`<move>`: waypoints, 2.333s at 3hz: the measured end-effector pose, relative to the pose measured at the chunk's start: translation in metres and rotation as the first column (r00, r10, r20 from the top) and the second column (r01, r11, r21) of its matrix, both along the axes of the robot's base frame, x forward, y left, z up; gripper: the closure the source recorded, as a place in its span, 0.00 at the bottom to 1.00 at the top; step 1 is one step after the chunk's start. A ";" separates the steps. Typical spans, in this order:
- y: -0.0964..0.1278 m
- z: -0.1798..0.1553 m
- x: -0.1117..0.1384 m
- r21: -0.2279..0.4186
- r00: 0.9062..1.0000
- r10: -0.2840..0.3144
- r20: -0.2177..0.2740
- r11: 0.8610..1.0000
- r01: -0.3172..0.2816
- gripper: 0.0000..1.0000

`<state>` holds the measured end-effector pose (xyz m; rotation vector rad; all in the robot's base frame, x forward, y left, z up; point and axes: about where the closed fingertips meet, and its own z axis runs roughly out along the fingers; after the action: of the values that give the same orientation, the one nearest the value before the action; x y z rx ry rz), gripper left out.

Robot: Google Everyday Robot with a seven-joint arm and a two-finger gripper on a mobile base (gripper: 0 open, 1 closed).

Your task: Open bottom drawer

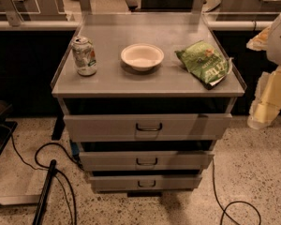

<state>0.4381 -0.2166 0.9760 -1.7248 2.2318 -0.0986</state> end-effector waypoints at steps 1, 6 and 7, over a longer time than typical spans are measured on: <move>0.001 -0.003 -0.002 -0.004 1.000 0.002 0.006 1.000 -0.002 0.00; 0.033 -0.191 -0.032 0.054 0.986 -0.025 -0.168 0.998 0.034 0.00; 0.045 -0.252 -0.031 0.080 0.981 -0.008 -0.192 0.997 0.024 0.00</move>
Offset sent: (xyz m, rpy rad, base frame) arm -0.0266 0.0150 -0.1350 0.0186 0.0939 -0.0196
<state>0.4073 -0.1719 0.7238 -1.7386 2.3487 0.1598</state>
